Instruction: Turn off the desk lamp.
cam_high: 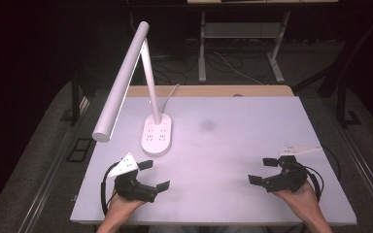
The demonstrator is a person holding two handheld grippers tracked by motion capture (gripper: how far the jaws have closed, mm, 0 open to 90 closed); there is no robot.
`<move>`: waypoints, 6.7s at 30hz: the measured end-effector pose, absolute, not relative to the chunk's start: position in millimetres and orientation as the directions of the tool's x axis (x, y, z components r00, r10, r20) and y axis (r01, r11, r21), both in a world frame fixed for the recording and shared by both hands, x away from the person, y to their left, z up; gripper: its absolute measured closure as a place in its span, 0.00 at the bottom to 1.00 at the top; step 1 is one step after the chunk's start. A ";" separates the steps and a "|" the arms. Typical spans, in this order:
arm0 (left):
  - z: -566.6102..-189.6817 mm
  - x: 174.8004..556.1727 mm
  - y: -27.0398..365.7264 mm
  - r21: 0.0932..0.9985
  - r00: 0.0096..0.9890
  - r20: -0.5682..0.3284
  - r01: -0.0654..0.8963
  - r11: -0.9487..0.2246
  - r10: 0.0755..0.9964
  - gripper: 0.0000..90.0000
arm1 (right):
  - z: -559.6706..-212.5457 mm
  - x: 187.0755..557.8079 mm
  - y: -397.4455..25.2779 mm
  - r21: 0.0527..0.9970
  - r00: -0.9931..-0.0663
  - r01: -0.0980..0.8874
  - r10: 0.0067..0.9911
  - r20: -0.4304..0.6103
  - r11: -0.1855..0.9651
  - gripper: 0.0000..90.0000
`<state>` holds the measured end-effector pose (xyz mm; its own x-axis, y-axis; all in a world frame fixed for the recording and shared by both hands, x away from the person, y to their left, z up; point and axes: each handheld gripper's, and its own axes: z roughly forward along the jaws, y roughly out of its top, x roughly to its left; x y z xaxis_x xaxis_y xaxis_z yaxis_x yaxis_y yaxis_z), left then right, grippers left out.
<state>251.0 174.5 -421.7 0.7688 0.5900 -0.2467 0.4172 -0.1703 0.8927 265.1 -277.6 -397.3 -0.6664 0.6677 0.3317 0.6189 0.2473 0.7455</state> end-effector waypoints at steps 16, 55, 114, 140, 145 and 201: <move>-422.0 250.8 174.2 0.892 0.770 -0.245 0.417 -0.174 0.589 0.00 | -384.7 278.4 -258.8 0.734 -0.702 0.606 0.641 0.310 0.308 0.01; -421.7 250.1 174.6 0.893 0.772 -0.253 0.418 -0.165 0.583 0.00 | -351.1 329.5 -185.2 0.727 -0.802 0.521 0.547 0.239 0.447 0.01; -420.7 249.3 176.5 0.896 0.769 -0.254 0.416 -0.158 0.587 0.00 | -341.0 437.1 -89.1 0.706 -0.782 0.563 0.555 0.285 0.430 0.01; -421.3 252.0 180.9 0.897 0.757 -0.270 0.422 -0.130 0.595 0.00 | -367.7 478.2 -47.7 0.690 -0.764 0.601 0.541 0.350 0.403 0.68; -421.2 252.9 181.8 0.897 0.758 -0.267 0.422 -0.134 0.595 0.00 | -375.5 485.2 -41.2 0.689 -0.754 0.614 0.543 0.369 0.384 0.82; -423.3 256.4 176.5 0.891 0.771 -0.263 0.425 -0.160 0.580 0.00 | -428.3 504.8 -9.8 0.678 -0.711 0.649 0.593 0.379 0.345 1.00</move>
